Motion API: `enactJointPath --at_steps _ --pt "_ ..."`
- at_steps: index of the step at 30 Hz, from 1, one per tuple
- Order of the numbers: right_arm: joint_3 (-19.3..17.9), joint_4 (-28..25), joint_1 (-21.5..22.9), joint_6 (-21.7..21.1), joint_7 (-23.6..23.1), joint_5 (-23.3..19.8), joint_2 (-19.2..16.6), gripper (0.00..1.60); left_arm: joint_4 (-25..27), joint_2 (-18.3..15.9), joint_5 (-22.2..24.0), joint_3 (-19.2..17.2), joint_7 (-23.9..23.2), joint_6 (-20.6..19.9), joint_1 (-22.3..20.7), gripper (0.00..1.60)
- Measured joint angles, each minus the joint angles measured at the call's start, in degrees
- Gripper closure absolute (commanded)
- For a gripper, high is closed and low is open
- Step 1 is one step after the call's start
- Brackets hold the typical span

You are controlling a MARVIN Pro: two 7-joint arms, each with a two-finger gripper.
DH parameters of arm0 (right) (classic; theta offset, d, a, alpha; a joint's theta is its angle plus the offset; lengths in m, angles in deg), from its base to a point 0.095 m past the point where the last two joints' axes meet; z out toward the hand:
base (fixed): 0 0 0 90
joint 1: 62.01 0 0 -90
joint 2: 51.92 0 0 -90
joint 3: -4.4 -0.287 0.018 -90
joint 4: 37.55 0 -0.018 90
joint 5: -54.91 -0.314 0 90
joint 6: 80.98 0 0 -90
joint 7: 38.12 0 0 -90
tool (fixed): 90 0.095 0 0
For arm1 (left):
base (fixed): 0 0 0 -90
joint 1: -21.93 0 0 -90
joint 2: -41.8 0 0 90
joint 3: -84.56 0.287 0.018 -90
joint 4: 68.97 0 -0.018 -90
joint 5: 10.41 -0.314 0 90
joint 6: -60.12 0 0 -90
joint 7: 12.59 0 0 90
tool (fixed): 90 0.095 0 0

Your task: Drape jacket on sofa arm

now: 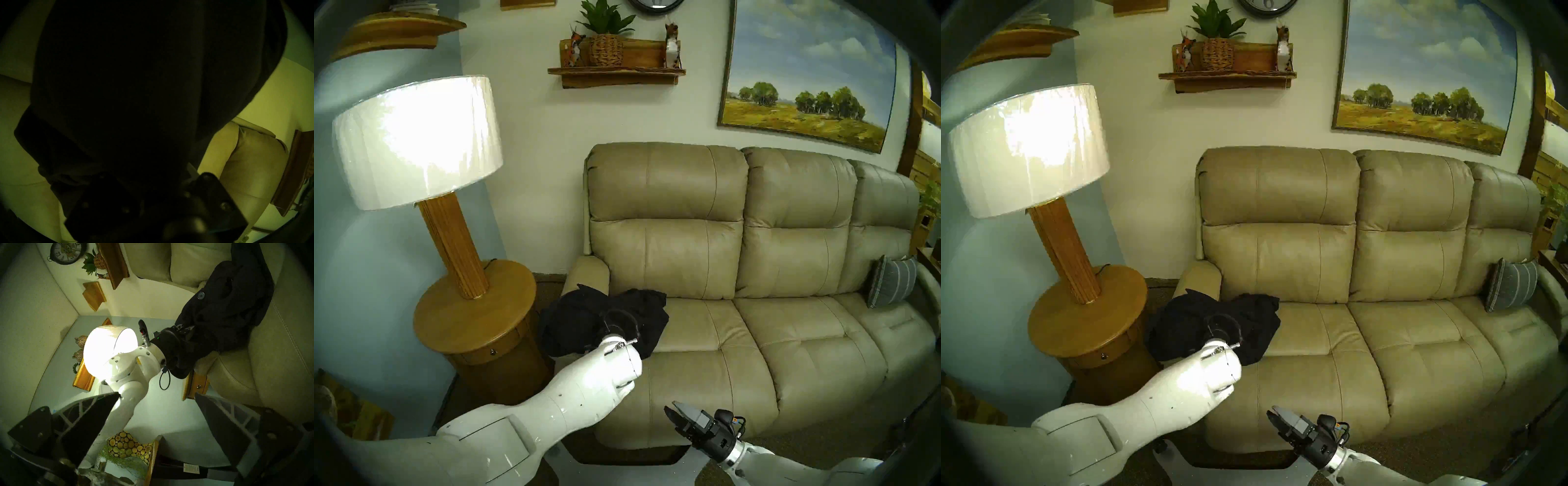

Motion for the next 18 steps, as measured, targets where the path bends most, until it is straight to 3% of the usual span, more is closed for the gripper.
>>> enactJointPath --at_steps 9,18 --pt "0.00 0.11 0.00 0.00 0.08 -0.04 0.03 0.00 -0.11 -3.02 -1.51 -7.73 0.42 -0.77 -4.07 1.60" --pt "-0.16 0.23 0.01 -0.04 0.06 -0.13 -0.32 0.00 -6.32 -5.86 -1.49 -12.57 2.61 -2.08 -7.65 1.60"
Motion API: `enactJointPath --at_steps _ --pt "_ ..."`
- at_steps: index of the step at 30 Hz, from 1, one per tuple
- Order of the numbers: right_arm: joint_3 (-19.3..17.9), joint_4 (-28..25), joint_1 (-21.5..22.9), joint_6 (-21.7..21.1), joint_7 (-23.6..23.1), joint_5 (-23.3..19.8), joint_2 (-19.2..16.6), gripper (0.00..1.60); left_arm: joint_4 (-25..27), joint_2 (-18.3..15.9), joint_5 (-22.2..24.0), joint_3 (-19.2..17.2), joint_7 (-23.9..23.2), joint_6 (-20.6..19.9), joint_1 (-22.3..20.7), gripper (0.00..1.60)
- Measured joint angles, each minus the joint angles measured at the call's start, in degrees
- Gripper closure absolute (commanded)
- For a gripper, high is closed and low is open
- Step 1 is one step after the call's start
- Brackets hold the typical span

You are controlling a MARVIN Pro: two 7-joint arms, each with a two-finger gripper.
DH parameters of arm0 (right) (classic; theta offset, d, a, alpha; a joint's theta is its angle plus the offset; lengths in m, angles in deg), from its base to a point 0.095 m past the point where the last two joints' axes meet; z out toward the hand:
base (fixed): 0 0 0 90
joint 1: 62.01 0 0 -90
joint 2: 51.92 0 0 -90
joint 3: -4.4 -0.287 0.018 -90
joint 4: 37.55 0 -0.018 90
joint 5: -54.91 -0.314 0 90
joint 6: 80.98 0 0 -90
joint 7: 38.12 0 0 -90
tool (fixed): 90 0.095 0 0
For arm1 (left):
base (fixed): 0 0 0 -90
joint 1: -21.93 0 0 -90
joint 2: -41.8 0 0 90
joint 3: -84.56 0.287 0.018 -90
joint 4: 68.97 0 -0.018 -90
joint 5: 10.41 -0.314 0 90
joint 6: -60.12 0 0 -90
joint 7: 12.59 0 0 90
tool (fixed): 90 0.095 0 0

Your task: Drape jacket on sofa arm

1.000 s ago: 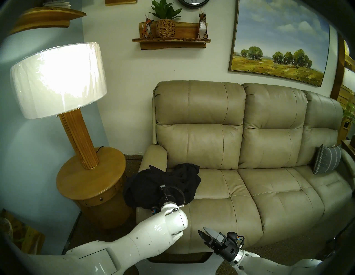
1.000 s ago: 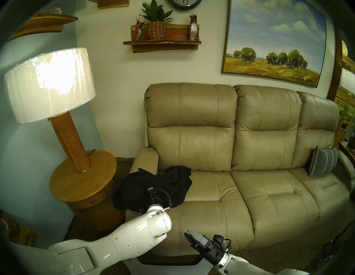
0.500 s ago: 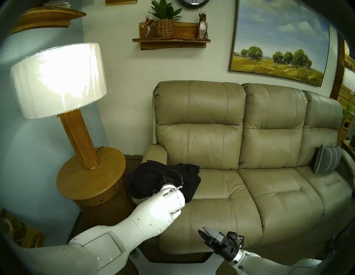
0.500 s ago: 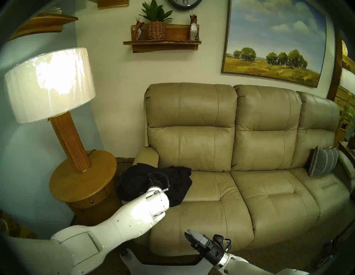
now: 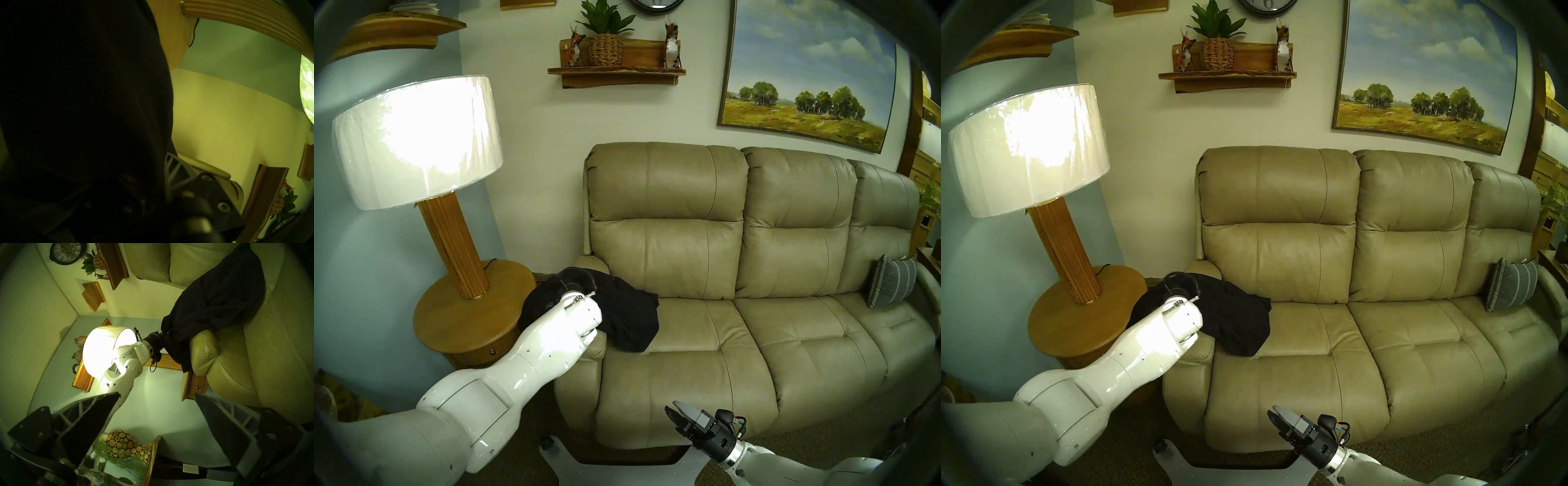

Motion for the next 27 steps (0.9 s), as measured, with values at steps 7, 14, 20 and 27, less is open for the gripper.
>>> enactJointPath --at_steps 7,14,20,27 --pt "-0.15 0.30 0.09 -0.29 0.12 -0.05 -0.16 0.00 -4.97 -0.13 -0.27 -1.16 1.47 -1.43 -2.73 1.60" --pt "-0.14 0.69 0.29 -0.94 0.38 -0.04 0.31 0.00 -9.63 1.46 -1.40 -0.97 1.70 -2.88 -5.42 0.00" --pt "-0.06 1.63 0.58 -1.43 0.47 0.02 0.73 0.00 -10.58 2.68 -2.60 -0.53 -1.22 -3.86 -6.94 0.00" --pt "0.10 2.99 0.88 -1.67 0.43 0.30 1.08 0.00 -4.95 3.99 -4.35 1.31 -7.58 -4.39 -4.49 0.00"
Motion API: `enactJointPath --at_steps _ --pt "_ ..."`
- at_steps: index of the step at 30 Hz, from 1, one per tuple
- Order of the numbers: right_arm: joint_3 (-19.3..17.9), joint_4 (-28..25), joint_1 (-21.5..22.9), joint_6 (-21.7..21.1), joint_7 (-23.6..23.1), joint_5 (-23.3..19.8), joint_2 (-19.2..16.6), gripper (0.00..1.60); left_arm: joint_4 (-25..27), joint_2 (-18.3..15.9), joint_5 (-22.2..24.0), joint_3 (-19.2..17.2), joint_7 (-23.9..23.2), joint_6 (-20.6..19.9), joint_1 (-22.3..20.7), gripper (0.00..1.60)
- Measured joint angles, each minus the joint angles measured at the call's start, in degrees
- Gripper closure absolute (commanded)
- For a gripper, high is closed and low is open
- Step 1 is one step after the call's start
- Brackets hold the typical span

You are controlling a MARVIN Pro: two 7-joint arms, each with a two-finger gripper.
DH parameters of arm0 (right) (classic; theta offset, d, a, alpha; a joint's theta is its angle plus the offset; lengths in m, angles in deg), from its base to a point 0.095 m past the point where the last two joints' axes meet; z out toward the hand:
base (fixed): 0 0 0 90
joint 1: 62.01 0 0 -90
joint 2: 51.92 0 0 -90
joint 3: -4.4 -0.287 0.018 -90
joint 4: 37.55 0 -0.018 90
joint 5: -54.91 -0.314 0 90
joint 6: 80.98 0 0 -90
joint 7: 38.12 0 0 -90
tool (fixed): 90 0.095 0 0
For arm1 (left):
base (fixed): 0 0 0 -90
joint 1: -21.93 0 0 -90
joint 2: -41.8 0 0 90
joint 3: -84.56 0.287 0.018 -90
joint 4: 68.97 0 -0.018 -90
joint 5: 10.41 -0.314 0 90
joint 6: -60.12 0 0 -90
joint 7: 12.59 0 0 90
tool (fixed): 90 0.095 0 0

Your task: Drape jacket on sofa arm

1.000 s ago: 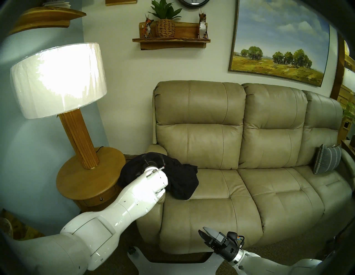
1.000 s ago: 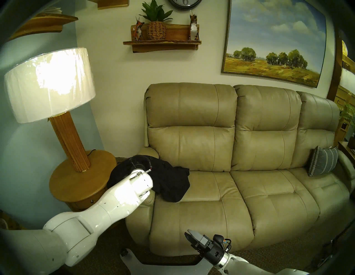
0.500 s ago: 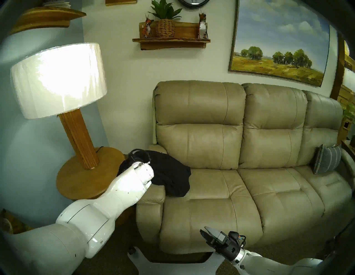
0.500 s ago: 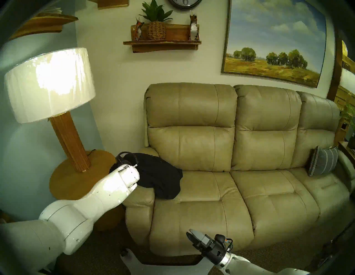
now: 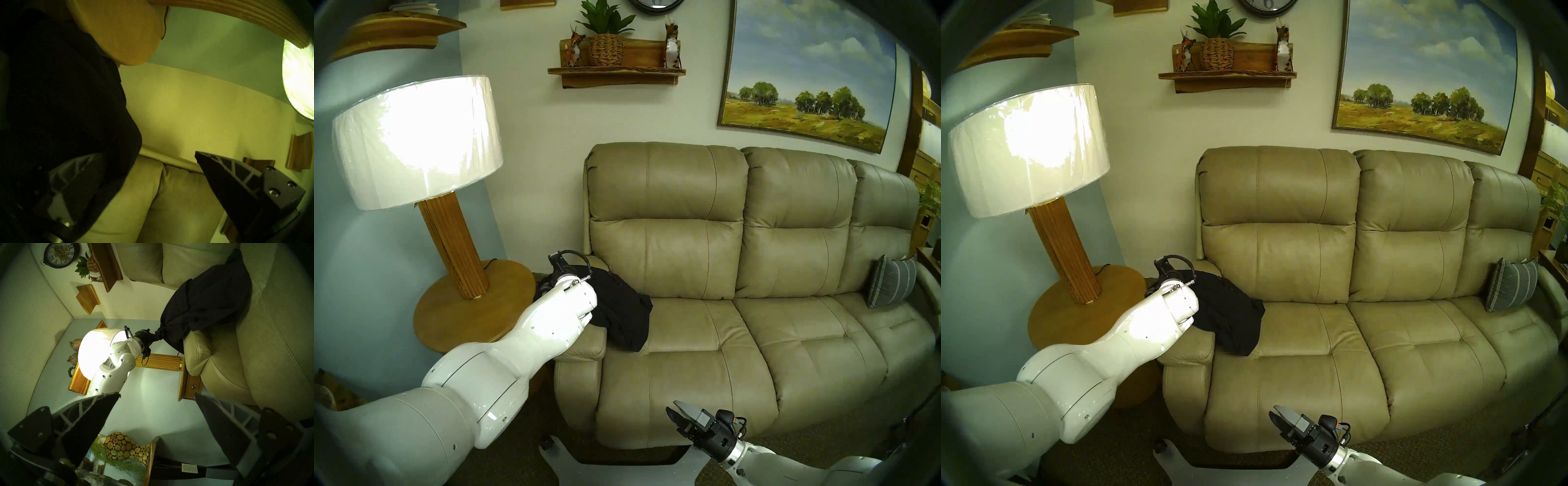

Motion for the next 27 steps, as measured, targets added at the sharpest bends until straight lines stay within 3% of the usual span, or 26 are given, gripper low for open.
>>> enactJointPath --at_steps 13,27 --pt "0.26 -0.08 0.07 0.21 -0.23 0.83 0.29 0.00 8.91 1.33 -1.81 3.76 -6.83 1.80 8.74 0.00" --pt "0.28 -0.26 -0.09 1.08 -0.92 1.37 0.27 0.00 19.76 1.77 -3.07 9.90 -13.59 7.77 20.34 0.00"
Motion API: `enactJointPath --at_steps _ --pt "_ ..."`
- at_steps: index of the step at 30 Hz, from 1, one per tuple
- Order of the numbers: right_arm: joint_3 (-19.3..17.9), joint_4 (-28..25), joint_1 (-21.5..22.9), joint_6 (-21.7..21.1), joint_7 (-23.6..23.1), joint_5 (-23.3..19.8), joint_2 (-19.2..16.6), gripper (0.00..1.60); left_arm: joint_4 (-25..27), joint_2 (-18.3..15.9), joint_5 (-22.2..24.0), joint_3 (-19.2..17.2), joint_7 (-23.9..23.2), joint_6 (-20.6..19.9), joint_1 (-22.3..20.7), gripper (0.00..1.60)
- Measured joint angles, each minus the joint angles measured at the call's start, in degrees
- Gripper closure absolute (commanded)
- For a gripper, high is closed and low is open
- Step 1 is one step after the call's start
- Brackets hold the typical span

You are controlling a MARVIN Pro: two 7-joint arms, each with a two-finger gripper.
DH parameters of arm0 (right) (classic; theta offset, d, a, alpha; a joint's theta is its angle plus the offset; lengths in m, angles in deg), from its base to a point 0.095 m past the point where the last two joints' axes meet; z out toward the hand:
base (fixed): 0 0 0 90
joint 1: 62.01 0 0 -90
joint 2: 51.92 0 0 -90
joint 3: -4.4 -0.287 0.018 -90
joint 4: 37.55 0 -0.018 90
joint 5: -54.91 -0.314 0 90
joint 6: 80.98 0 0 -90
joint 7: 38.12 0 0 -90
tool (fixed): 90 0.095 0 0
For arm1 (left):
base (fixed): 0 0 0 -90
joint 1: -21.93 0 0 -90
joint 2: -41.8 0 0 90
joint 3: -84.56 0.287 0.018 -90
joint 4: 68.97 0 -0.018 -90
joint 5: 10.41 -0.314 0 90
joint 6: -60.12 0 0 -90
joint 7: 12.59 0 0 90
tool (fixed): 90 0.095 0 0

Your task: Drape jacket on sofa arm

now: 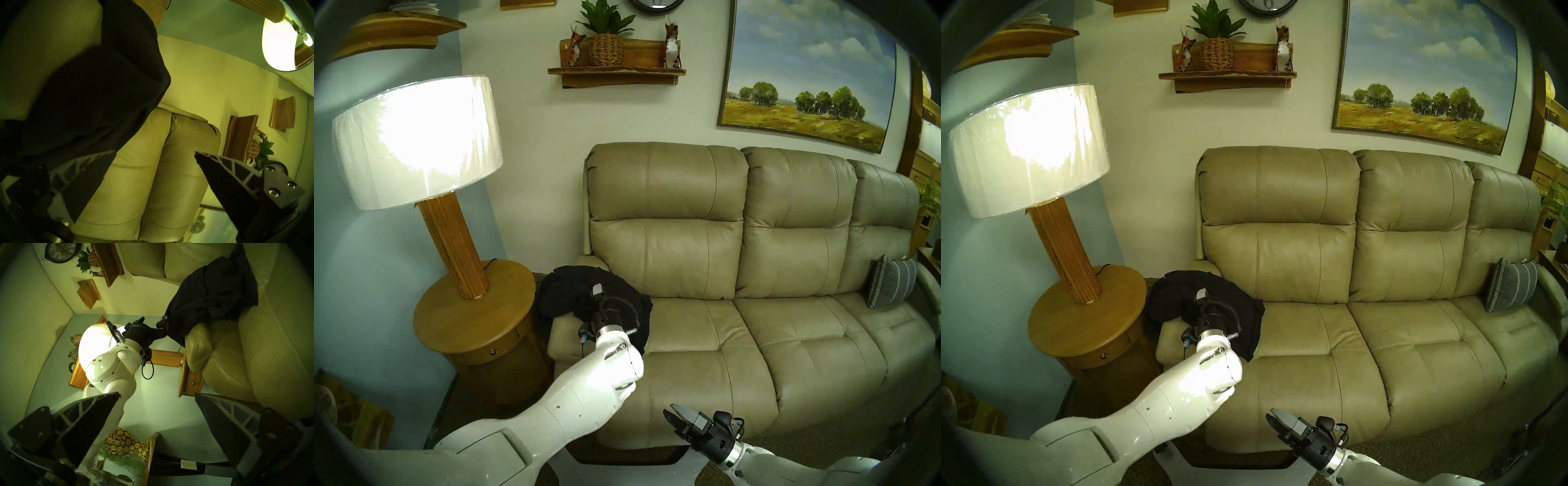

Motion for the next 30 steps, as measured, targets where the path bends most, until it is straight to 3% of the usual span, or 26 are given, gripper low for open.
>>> enactJointPath --at_steps 9,16,21,30 --pt "-1.28 -0.75 -0.52 1.53 -0.56 -0.57 -0.01 0.00 6.30 -3.49 -0.26 6.82 -4.23 8.07 7.95 0.00" --pt "-2.70 -2.75 -0.06 4.22 0.65 -0.84 0.15 0.00 10.66 -7.70 -0.26 11.79 -6.32 12.41 11.19 0.00" --pt "-4.20 -4.43 0.42 6.66 5.65 -1.35 0.40 0.00 12.37 -10.77 0.00 14.95 -7.89 15.09 12.43 0.00" --pt "-5.83 -7.68 0.32 8.53 14.32 -2.18 0.31 0.00 13.17 -14.35 1.28 17.85 -11.32 16.09 13.16 0.00"
